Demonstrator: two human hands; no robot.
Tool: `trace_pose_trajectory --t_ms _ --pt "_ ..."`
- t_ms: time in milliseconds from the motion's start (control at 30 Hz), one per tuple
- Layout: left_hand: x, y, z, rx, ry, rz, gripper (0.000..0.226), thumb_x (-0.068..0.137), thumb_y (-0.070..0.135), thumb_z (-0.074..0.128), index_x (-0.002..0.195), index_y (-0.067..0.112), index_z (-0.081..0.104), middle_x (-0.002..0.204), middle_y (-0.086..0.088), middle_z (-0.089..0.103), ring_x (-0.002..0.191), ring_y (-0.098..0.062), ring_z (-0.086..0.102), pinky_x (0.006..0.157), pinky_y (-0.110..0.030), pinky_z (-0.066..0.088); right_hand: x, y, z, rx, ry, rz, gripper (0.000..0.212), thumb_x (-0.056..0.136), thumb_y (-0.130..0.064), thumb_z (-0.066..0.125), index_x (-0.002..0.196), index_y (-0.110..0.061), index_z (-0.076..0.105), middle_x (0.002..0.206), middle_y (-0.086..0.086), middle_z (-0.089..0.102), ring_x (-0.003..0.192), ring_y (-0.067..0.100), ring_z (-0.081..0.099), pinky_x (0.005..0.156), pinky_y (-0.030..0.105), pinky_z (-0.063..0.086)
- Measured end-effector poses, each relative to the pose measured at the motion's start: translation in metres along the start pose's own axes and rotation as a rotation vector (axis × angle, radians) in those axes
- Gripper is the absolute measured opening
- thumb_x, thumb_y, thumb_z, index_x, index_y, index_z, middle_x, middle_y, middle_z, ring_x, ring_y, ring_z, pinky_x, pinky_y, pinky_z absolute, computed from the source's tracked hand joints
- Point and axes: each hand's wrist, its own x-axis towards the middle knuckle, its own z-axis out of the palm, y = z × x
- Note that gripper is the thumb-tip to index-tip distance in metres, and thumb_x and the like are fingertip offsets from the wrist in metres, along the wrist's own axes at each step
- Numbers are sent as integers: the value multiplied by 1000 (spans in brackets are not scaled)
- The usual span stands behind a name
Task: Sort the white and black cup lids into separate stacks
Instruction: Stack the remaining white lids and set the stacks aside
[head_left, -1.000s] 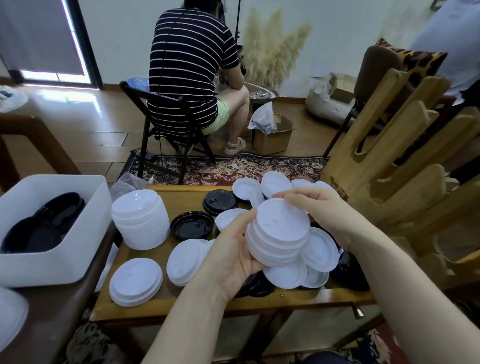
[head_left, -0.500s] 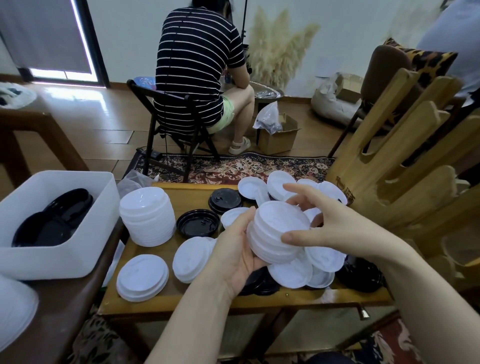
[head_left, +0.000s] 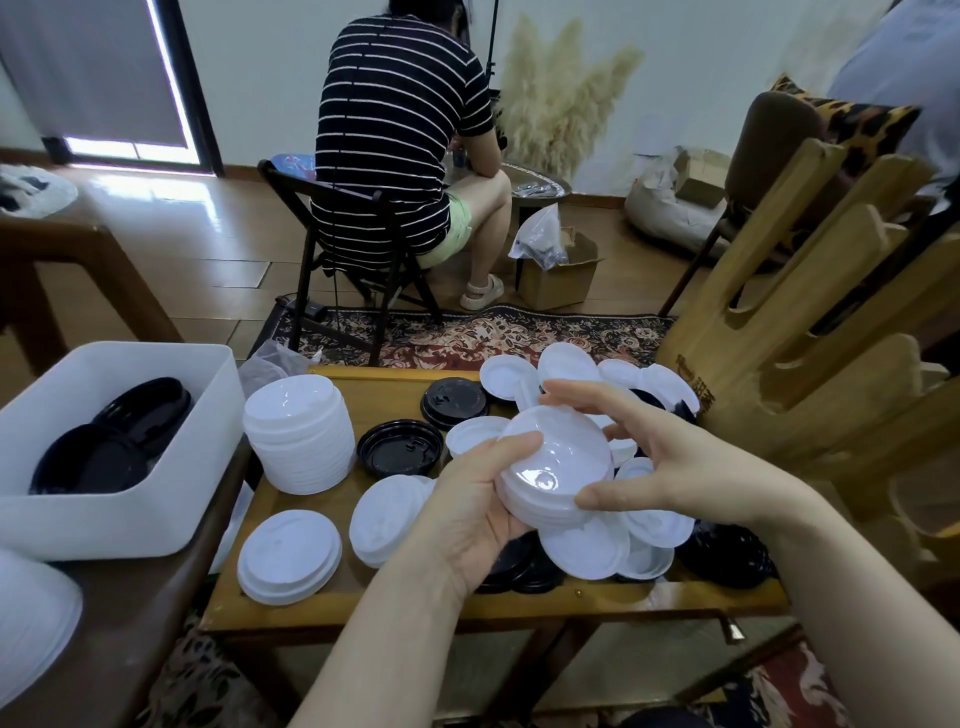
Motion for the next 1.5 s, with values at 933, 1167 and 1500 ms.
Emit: trace_pose_trajectory --t_ms 933,1167,1500 --pt "14 26 -5 -19 117 139 61 70 16 73 127 -2 61 117 -19 71 109 -34 68 82 -42 60 32 16 -3 592 141 269 46 82 -36 67 121 -12 63 107 12 72 93 26 71 68 33 58" --pt "24 47 -16 -133 277 218 27 92 14 61 117 4 66 109 -12 75 90 -21 73 64 -28 62 99 57 -34 -258 507 309 22 87 -34 66 106 -23 67 95 -6 66 104 18 57 79 32 51" --pt "25 52 -30 -117 311 155 22 92 15 60 110 5 68 108 -12 75 98 -24 70 87 -37 54 149 71 -22 -718 169 497 17 86 -41 62 85 -23 63 101 -1 65 116 25 43 103 44 26"
